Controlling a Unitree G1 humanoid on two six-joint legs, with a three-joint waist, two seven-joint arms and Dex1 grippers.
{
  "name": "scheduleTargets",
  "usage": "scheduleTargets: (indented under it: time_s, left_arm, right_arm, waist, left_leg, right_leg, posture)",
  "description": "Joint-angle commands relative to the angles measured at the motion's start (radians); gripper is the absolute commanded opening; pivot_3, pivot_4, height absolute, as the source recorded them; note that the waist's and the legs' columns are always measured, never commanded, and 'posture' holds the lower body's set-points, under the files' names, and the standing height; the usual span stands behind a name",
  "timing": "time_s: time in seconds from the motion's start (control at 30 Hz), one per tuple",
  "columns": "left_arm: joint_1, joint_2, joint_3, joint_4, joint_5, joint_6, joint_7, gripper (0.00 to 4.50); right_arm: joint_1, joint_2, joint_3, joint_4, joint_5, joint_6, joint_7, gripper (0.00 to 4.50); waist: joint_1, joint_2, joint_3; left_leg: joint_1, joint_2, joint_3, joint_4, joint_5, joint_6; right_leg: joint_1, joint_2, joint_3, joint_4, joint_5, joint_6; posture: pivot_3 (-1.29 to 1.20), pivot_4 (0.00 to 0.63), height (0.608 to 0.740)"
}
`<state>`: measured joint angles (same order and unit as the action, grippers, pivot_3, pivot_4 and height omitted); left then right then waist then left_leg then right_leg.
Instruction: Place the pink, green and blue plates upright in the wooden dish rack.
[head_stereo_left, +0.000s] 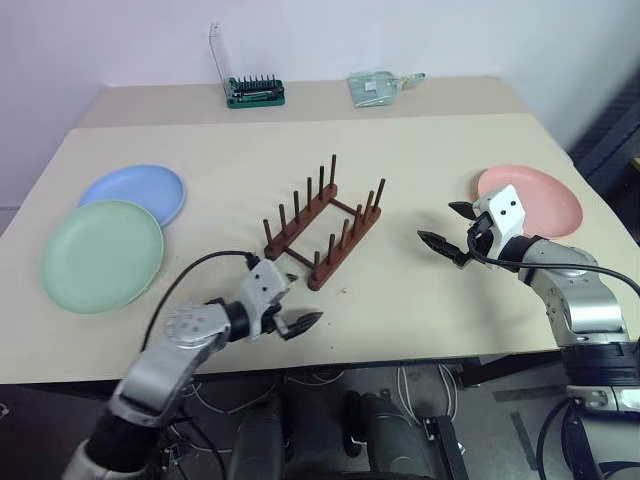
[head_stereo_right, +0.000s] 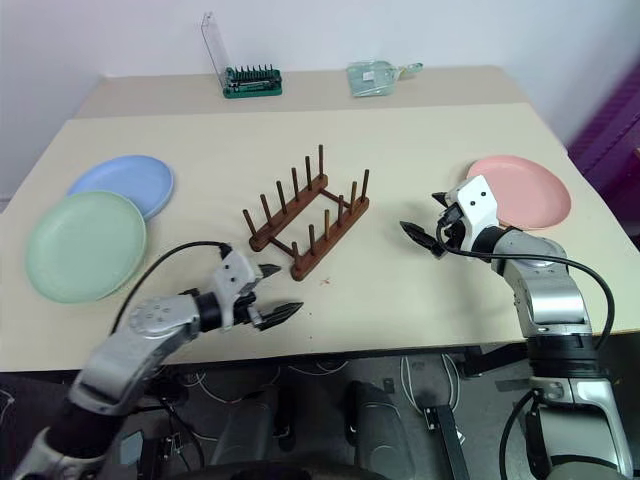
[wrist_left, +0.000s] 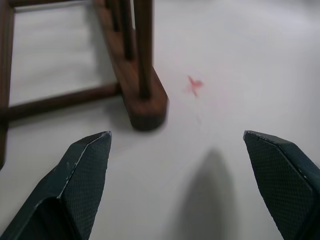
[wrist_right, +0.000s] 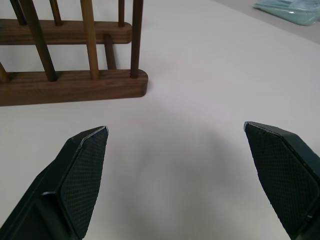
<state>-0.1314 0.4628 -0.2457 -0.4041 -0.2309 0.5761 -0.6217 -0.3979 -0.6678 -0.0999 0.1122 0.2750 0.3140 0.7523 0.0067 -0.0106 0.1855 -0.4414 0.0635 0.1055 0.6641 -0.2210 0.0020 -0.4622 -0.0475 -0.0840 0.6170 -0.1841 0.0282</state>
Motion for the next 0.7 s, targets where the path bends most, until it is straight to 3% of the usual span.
scheduleTargets:
  time_s: [0.03, 0.23, 0.33, 0.5, 0.53, 0.7]
  left_arm:
    - [-0.009, -0.071, -0.021, 0.024, 0.029, -0.025, 0.069, 4.34]
    - [-0.014, -0.155, -0.033, 0.119, 0.092, -0.054, 0.158, 4.34]
    - [-0.001, -0.16, -0.027, 0.123, 0.093, -0.086, 0.156, 3.57]
    - [0.006, -0.147, -0.017, 0.13, 0.1, -0.118, 0.142, 0.95]
    - [0.006, -0.143, -0.014, 0.133, 0.103, -0.126, 0.138, 0.7]
    - [-0.045, -0.066, -0.028, 0.205, 0.141, -0.224, 0.043, 0.71]
  right_arm:
    - [0.009, -0.005, -0.03, -0.062, 0.005, -0.002, -0.013, 4.49]
    - [0.028, -0.011, -0.036, -0.066, 0.003, -0.002, -0.023, 4.49]
    - [0.032, -0.01, -0.031, -0.065, -0.001, -0.007, -0.026, 4.5]
    - [0.043, -0.003, -0.027, -0.071, -0.003, -0.009, -0.03, 4.5]
    - [0.046, -0.001, -0.025, -0.074, -0.003, -0.009, -0.032, 4.5]
    - [0.082, -0.015, -0.019, -0.084, -0.013, 0.006, -0.03, 4.5]
  waist:
    - [0.004, 0.0, 0.0]
    - [0.007, 0.001, -0.001]
    - [0.006, 0.001, -0.001]
    - [0.007, 0.002, -0.002]
    - [0.007, 0.002, -0.002]
    - [0.008, 0.002, -0.002]
  left_leg:
    - [0.0, 0.0, 0.0, 0.0, 0.0, 0.0]
    - [0.001, 0.0, -0.001, 0.001, 0.0, 0.0]
    - [0.001, 0.0, -0.001, 0.001, 0.0, 0.0]
    - [0.001, 0.0, -0.001, 0.001, 0.0, 0.0]
    - [0.001, 0.0, -0.001, 0.001, 0.0, 0.0]
    - [0.001, 0.0, -0.002, 0.001, 0.0, 0.0]
  right_leg:
    - [0.0, 0.0, 0.0, 0.0, 0.0, 0.0]
    - [0.001, 0.001, 0.0, 0.001, 0.0, 0.0]
    - [0.001, 0.0, 0.0, 0.0, 0.0, 0.0]
    - [0.001, 0.0, 0.0, 0.0, 0.0, 0.0]
    - [0.001, 0.0, 0.0, 0.0, 0.0, 0.0]
    - [0.001, 0.001, -0.001, 0.0, 0.0, 0.0]
  posture:
    - [0.0, 0.15, 0.73]
    - [0.0, 0.15, 0.73]
    - [0.0, 0.15, 0.73]
    - [0.0, 0.15, 0.73]
    - [0.0, 0.15, 0.73]
    - [0.0, 0.15, 0.73]
